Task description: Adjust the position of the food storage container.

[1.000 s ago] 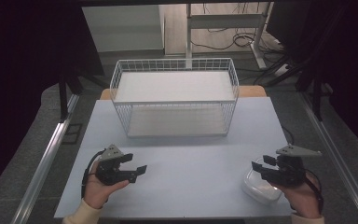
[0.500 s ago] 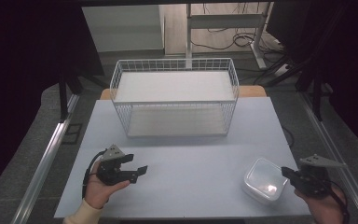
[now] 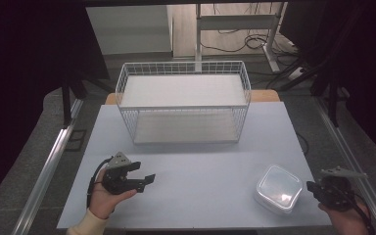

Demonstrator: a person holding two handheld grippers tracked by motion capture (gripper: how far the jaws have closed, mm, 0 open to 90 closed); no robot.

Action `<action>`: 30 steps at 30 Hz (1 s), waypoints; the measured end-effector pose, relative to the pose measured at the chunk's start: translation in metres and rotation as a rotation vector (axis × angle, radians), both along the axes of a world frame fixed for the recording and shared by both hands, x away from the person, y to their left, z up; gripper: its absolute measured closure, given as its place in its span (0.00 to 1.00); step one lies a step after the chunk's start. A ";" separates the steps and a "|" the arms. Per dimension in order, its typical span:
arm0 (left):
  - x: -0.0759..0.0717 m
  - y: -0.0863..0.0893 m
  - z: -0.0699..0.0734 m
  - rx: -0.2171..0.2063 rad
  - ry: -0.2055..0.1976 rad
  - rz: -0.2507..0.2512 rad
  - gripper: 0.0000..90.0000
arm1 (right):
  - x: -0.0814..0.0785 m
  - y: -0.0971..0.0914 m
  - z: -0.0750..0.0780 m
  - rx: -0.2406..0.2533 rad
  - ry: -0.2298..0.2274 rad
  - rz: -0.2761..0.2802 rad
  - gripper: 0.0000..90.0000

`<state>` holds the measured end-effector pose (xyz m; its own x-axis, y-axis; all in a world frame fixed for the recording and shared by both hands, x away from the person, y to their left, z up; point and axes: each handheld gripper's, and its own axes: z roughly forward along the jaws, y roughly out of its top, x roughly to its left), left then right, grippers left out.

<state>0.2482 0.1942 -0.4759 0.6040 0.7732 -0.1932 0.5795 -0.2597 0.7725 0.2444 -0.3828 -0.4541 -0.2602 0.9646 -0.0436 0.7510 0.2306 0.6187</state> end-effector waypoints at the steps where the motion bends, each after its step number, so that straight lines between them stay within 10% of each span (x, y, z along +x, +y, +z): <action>1: 0.000 0.000 0.000 0.000 0.000 0.001 0.28 | 0.001 0.000 -0.002 -0.001 0.009 0.001 1.00; 30: 0.001 -0.002 -0.003 0.007 0.010 -0.004 0.28 | 0.012 0.022 -0.014 -0.040 0.066 0.054 1.00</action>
<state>0.2494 0.1927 -0.4789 0.6049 0.7725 -0.1934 0.5861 -0.2674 0.7649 0.2564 -0.3612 -0.4677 -0.3156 0.9468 -0.0628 0.7757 0.2955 0.5576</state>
